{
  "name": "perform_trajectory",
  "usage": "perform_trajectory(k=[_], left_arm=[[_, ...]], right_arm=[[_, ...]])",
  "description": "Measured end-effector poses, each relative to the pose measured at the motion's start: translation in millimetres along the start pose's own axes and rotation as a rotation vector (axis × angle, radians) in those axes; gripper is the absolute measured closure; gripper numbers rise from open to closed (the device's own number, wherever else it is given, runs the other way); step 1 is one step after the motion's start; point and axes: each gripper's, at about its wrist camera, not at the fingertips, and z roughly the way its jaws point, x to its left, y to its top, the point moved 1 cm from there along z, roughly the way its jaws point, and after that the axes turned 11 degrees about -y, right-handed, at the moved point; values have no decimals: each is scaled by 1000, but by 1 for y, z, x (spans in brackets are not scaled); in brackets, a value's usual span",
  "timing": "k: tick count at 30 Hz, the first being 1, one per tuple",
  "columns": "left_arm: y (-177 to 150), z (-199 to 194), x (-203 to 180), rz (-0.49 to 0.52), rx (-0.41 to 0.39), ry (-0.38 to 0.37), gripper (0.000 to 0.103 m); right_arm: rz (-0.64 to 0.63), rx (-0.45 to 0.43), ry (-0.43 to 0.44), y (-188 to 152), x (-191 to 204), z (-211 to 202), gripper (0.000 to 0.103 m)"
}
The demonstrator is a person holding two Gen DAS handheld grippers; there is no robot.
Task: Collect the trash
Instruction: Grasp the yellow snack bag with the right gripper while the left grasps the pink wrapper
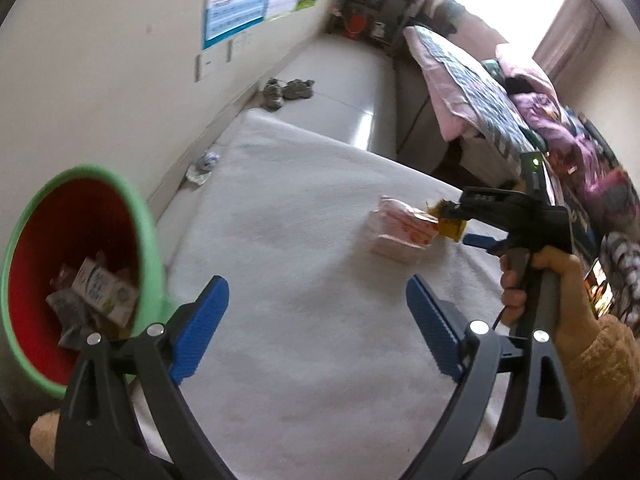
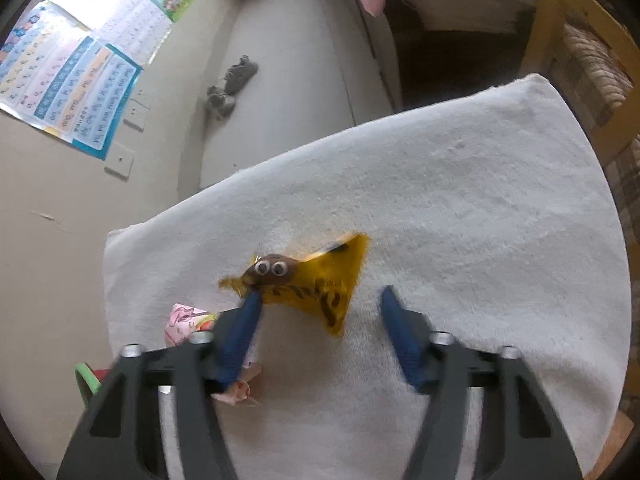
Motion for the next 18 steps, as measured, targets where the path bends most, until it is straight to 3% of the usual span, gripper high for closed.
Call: perform_trajectory(k=[2,3,11,18], left_arm=[[5,12,-11,30,8,0,15],[9,19,-16,42,6,-1,15],[34,95,-51,50,61,-72,14],[40,156,-72,73,130,18,14]], right_arm=[[-9,9,47,-2,-4,3,82],[-11,7,72,-3,-7,2,85],[-22,-121,157,-26,-54,-52,86],[22,-184,202,-53,-96,-91,86]])
